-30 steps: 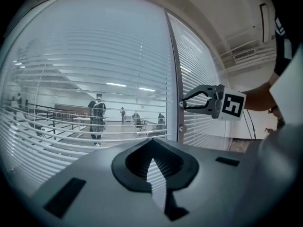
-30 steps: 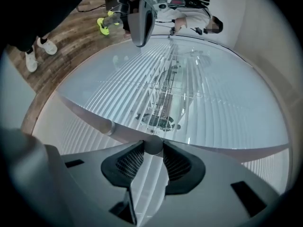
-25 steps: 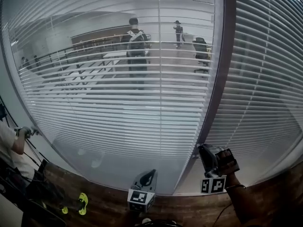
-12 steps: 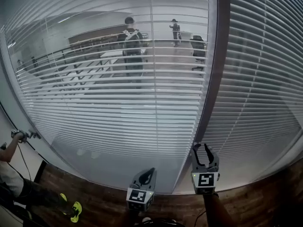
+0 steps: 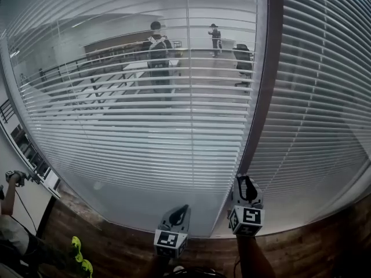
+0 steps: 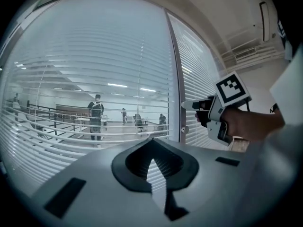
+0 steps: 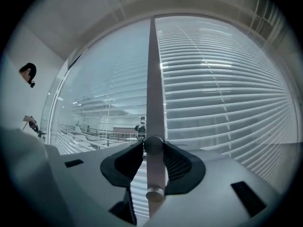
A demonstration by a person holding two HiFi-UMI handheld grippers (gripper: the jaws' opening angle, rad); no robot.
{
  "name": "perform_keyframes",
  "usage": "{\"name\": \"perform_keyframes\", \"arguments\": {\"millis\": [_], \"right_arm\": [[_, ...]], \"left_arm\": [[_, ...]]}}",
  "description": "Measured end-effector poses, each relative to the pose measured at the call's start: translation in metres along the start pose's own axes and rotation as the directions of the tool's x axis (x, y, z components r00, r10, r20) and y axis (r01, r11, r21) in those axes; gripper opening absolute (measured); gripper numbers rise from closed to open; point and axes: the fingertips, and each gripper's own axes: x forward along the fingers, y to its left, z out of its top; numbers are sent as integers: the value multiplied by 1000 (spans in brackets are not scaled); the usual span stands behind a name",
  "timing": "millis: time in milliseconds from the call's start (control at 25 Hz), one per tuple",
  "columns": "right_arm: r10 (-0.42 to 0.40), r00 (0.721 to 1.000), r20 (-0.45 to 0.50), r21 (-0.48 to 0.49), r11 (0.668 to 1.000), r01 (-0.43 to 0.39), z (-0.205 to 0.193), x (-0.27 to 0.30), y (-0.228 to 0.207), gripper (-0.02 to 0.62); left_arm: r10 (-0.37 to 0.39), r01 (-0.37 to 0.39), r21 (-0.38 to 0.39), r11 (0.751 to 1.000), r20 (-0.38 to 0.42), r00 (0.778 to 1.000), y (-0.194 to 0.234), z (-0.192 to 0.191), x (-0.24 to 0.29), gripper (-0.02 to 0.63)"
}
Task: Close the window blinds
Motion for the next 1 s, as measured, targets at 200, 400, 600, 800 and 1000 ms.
{"name": "perform_keyframes", "arguments": {"millis": [200, 400, 600, 800, 1000], "right_arm": [[25, 1000, -16, -20, 999, -25, 0, 0, 0, 128], [-11, 1000, -24, -290, 957, 4, 2, 0, 3, 126], [-23, 998, -55, -626, 780, -17, 1, -2, 10, 126], [2, 996, -89, -792, 607, -72, -1, -5, 13, 126], [16, 995, -99, -897, 431, -96, -5, -2, 12, 126]], "left_arm": [[0, 0, 1, 1000, -3, 1000, 0, 0, -1, 0], [6, -6, 1, 1000, -9, 1000, -1, 2, -2, 0], [-13, 13, 1, 1000, -6, 1000, -3, -2, -2, 0], [-21, 21, 0, 1000, -14, 1000, -7, -1, -5, 0], [-16, 16, -3, 1000, -21, 1000, -6, -4, -3, 0]]}}
